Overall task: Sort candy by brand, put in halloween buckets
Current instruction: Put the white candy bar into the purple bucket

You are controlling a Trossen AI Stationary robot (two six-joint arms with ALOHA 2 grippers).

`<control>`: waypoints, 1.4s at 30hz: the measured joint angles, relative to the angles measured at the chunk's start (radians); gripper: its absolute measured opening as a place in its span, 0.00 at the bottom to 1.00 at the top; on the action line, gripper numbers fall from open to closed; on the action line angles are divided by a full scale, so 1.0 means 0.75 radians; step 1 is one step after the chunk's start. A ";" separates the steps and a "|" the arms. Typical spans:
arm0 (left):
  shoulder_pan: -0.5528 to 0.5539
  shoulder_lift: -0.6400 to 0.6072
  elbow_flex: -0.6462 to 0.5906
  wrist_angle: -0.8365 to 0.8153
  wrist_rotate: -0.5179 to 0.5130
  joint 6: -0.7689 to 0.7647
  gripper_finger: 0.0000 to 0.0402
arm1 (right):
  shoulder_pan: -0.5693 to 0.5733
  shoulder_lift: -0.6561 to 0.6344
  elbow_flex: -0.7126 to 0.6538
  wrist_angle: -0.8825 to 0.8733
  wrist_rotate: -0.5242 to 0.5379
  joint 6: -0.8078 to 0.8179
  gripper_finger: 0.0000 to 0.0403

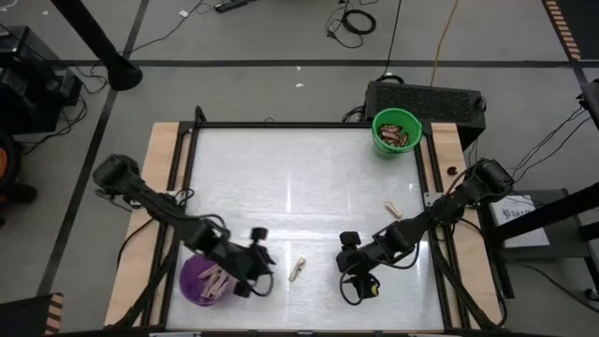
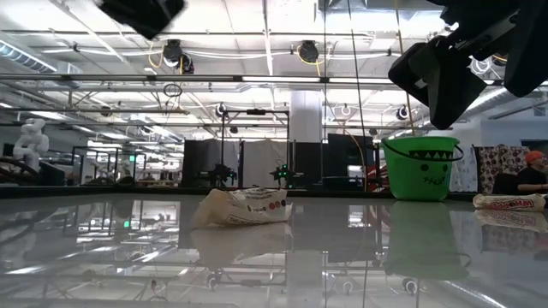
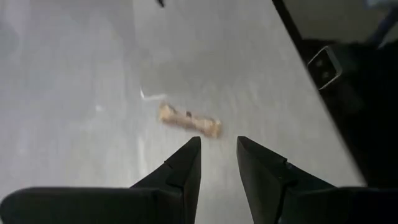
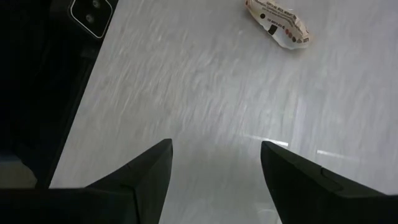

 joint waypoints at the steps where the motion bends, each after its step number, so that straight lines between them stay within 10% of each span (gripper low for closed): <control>1: 0.008 0.041 0.000 0.047 -0.001 0.065 0.28 | 0.000 0.000 0.000 0.000 0.000 0.002 0.58; 13: 0.081 0.382 -0.001 0.488 -0.081 0.304 0.29 | -0.001 0.000 -0.001 -0.072 0.136 0.034 0.58; 22: 0.099 0.552 0.036 0.782 -0.045 0.299 0.53 | 0.000 0.000 -0.002 -0.142 0.278 -0.042 0.58; 42: 0.081 0.679 0.174 0.529 -0.155 -0.072 0.60 | 0.066 0.001 -0.174 0.126 0.734 -0.002 0.58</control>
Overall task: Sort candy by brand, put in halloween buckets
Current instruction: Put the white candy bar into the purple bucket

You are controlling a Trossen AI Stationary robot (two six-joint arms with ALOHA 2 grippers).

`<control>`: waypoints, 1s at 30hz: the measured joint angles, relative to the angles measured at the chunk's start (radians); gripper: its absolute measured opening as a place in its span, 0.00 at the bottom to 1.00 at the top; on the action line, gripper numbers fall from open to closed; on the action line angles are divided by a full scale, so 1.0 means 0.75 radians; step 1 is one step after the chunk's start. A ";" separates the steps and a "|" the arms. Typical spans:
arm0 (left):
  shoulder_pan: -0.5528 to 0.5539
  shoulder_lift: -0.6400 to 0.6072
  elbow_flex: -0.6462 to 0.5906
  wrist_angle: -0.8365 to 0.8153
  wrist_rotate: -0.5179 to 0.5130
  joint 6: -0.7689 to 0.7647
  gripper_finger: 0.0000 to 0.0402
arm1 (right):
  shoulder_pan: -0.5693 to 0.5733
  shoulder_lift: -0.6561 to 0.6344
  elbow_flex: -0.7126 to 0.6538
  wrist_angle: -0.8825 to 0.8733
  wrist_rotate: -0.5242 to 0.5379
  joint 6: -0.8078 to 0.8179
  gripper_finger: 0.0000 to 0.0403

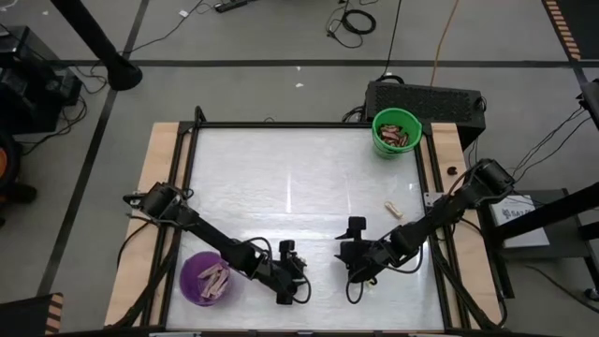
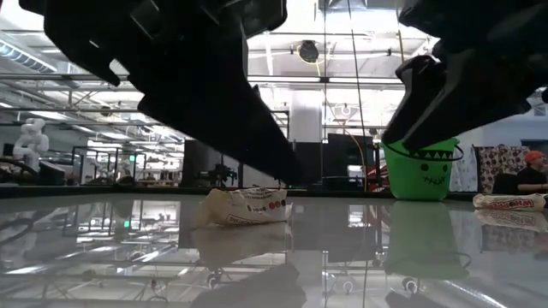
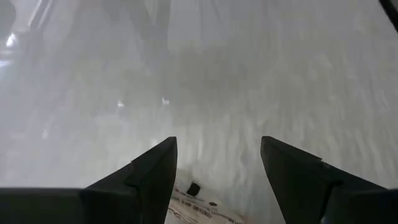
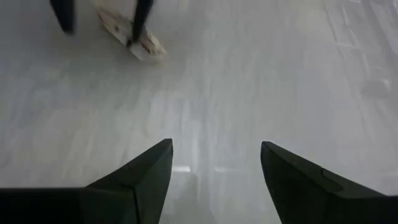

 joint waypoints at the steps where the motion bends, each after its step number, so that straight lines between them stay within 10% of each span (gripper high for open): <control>1: 0.000 0.002 0.000 -0.002 0.004 -0.014 0.60 | 0.000 0.000 -0.016 0.042 -0.002 0.001 0.58; 30: 0.009 0.001 -0.001 -0.199 -0.111 -0.320 0.59 | -0.056 -0.001 -0.078 0.116 -0.014 0.002 0.58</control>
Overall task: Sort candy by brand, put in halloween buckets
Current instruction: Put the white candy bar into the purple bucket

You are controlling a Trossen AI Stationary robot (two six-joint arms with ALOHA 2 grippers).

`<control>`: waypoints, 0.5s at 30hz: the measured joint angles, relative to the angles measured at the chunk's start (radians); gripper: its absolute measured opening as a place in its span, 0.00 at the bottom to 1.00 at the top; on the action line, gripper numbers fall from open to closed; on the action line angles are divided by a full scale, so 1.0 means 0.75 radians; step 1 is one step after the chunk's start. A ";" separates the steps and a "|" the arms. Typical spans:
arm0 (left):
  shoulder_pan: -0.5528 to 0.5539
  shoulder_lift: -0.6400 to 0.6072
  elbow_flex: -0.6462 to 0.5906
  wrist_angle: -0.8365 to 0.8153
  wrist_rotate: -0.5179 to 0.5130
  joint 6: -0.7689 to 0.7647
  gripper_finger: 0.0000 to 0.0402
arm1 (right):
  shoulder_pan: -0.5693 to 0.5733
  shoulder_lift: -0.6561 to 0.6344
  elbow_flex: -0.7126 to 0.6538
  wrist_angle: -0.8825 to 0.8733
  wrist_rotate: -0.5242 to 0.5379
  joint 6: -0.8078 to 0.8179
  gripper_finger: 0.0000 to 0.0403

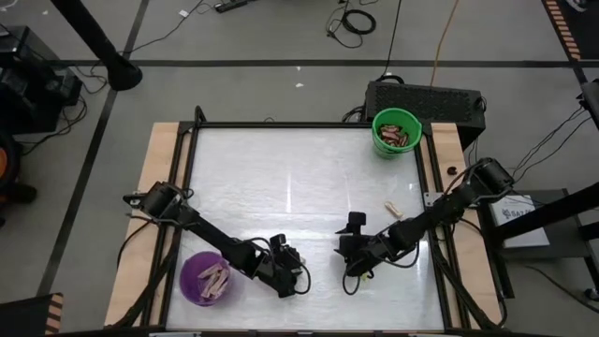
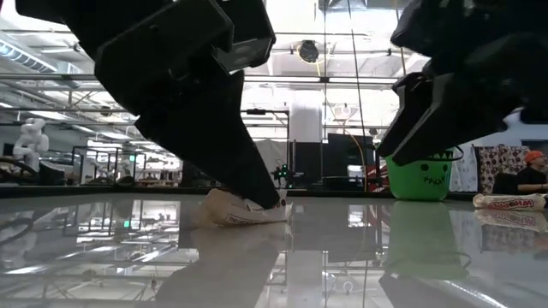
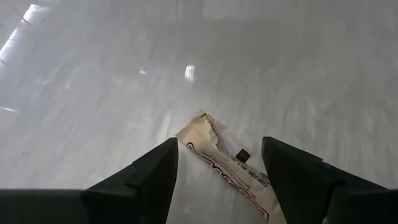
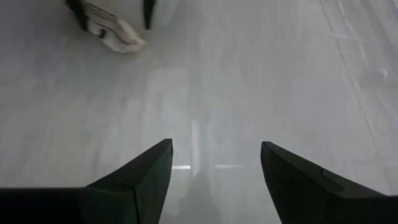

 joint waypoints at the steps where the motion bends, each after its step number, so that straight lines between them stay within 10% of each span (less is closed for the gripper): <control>1: 0.003 0.000 0.000 -0.003 0.007 0.000 0.59 | -0.014 -0.005 0.000 -0.013 -0.003 0.000 0.58; 15: 0.020 0.001 -0.001 -0.044 0.055 -0.001 0.33 | -0.229 -0.233 0.001 -0.504 -0.089 0.131 0.58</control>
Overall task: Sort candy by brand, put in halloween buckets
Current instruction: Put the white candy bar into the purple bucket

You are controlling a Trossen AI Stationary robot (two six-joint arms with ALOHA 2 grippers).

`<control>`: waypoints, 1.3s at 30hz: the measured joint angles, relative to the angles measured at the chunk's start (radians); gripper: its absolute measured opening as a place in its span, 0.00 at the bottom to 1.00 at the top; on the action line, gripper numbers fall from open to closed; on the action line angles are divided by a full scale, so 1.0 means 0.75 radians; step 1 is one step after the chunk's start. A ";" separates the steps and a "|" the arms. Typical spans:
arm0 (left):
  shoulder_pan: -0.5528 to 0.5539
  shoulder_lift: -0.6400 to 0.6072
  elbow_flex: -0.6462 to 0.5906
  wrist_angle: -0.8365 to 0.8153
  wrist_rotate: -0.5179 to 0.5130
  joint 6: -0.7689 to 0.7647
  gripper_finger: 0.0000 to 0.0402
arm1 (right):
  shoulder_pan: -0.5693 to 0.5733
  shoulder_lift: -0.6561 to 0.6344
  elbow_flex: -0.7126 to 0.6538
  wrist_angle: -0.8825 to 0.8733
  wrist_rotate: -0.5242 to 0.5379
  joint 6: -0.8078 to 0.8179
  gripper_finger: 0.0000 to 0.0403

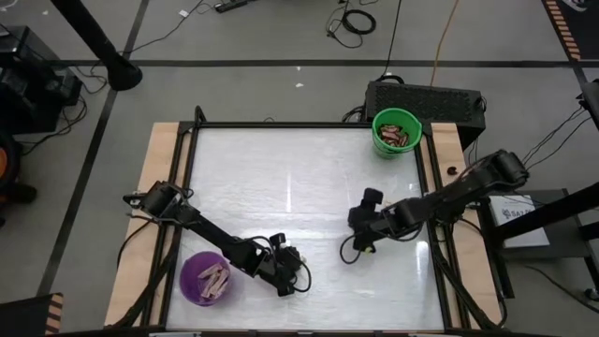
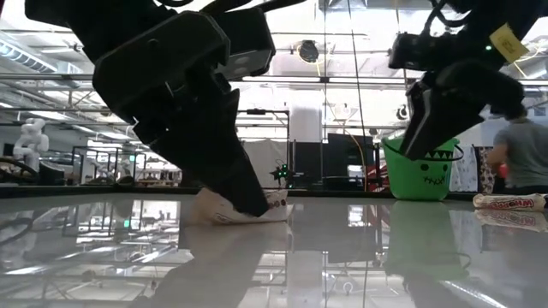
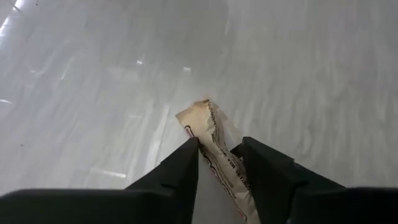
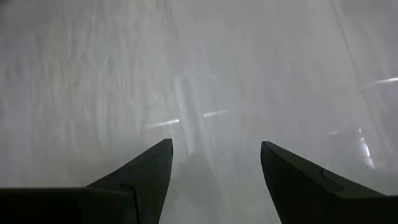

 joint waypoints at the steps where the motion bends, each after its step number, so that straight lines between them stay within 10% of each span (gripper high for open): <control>1: 0.000 0.000 0.000 -0.003 0.000 0.000 0.31 | 0.000 -0.016 0.000 -0.029 -0.003 0.020 0.58; 11: -0.005 0.000 0.000 0.009 -0.007 0.050 0.07 | 0.066 -0.134 0.000 -0.080 -0.011 0.085 0.58; 30: -0.080 -0.298 0.000 -0.046 -0.065 0.181 0.01 | 0.155 -0.135 -0.193 0.281 0.019 0.107 0.58; 39: -0.142 -0.661 0.001 -0.518 0.133 -0.125 0.02 | 0.117 -0.135 -0.214 0.118 0.068 0.263 0.58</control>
